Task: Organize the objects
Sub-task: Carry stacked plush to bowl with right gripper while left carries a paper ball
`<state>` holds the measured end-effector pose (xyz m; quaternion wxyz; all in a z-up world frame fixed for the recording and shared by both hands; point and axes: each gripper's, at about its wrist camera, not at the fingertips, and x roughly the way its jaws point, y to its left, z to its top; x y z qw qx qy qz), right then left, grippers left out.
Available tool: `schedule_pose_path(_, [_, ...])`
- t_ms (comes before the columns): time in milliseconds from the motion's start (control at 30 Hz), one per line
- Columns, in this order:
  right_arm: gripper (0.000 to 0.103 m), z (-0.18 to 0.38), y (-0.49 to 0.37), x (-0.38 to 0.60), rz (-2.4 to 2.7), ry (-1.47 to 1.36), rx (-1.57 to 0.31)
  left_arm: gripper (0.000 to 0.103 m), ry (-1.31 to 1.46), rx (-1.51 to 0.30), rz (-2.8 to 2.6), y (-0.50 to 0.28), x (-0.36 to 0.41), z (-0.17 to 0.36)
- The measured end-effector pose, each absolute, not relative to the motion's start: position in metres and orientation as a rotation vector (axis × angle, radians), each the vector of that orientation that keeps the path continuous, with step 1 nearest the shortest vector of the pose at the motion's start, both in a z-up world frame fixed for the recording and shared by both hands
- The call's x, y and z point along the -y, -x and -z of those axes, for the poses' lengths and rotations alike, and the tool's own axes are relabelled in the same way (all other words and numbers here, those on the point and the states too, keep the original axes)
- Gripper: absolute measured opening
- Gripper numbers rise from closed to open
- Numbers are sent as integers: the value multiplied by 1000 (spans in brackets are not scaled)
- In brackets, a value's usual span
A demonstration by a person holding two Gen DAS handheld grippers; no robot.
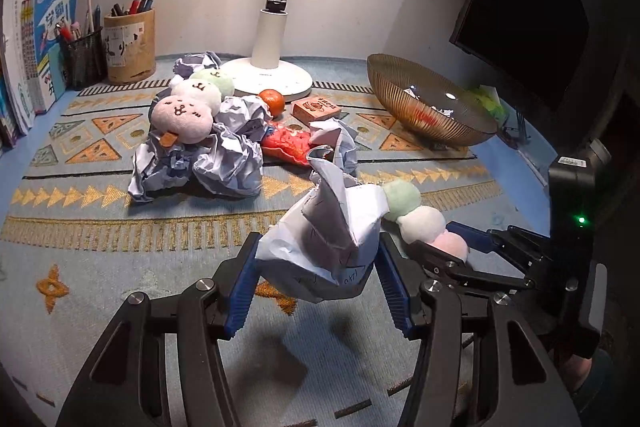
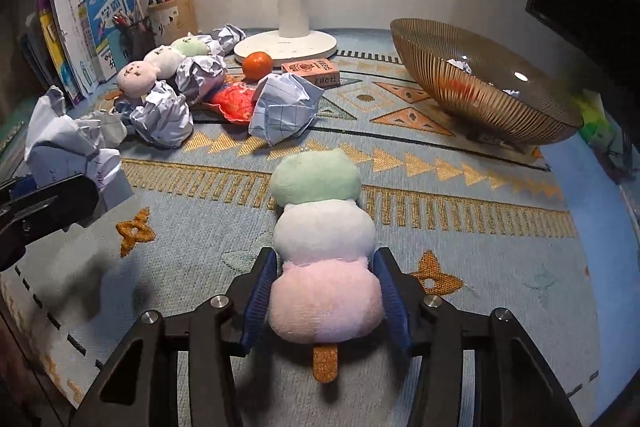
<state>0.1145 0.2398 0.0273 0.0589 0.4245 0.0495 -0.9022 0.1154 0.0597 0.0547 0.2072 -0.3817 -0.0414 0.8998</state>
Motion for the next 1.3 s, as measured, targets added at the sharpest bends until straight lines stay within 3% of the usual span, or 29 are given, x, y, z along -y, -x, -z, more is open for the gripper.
schedule_pose_path(433, [46,-157,-74,-371,2993,-901,363,53,857,127,-2479,-17,-142,-143])
schedule_pose_path(767, [46,-158,-1,-447,3075,-945,677,53,958,153,-2355,79,-236,-123])
schedule_pose_path(833, [48,-151,10,-452,3067,-972,705,57,938,136,-2353,86,-249,-119])
schedule_pose_path(867, [48,-146,16,-454,3051,-986,714,64,929,136,-2349,89,-254,-117])
schedule_pose_path(900, [52,-143,21,-455,3032,-1007,717,81,938,131,-2350,92,-257,-114])
schedule_pose_path(933, [58,-139,26,-456,3019,-1036,721,86,951,132,-2357,94,-259,-112])
schedule_pose_path(1300, [60,-132,-16,-444,2922,-1078,693,86,922,193,-2391,38,-172,-136])
